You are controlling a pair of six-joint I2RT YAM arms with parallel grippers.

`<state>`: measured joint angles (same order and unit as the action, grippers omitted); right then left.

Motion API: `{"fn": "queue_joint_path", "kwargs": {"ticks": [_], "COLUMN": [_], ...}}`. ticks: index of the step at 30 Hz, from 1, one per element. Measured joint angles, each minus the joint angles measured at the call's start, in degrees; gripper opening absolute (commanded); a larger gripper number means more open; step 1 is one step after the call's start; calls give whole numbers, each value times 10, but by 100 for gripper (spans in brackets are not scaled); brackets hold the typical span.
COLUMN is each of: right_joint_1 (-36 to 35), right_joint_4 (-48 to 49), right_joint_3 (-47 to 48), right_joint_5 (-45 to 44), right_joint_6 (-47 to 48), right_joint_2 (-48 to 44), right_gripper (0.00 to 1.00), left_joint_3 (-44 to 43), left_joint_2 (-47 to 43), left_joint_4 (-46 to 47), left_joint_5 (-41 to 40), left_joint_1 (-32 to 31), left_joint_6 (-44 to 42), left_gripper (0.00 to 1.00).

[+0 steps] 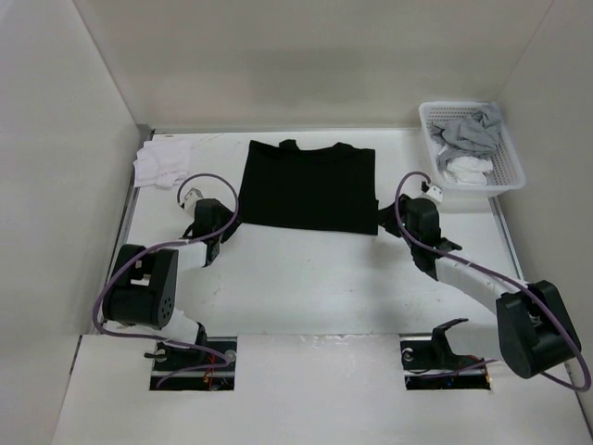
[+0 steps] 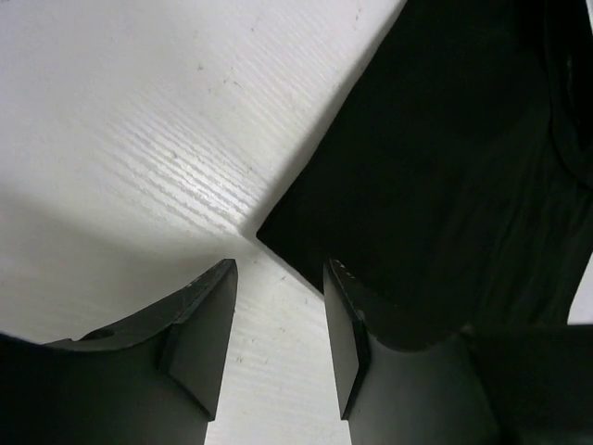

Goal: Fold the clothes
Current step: Fold the tank top

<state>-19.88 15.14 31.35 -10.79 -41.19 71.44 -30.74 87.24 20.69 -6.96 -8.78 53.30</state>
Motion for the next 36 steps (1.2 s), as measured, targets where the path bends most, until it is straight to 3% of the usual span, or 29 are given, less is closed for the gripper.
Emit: {"fn": "queue_joint_path", "kwargs": {"ticks": [6,11,14,19,26,36], "right_joint_1": [10,14,12,-2,-37,-76], "right_joint_4": [6,20,21,34,35,66], "right_joint_3": [-36,-37,-33,-25,-25,-36], "right_joint_5": [-1,-1,2,2,2,3], "right_joint_6": [-17,-37,-49,-66,-77,-99], "right_joint_2": [14,76,115,129,134,141], "right_gripper": [45,46,45,45,44,45], "left_joint_3": [-1,-3,-4,21,128,135], "left_joint_2": [40,62,71,57,-56,-71], "left_joint_4": [49,74,84,99,91,85], "left_joint_5": [-1,-7,-10,-11,-9,2], "left_joint_1": [10,10,12,35,105,110], "left_joint_6": [30,45,54,60,59,50], "left_gripper": [27,7,0,0,1,1]}}
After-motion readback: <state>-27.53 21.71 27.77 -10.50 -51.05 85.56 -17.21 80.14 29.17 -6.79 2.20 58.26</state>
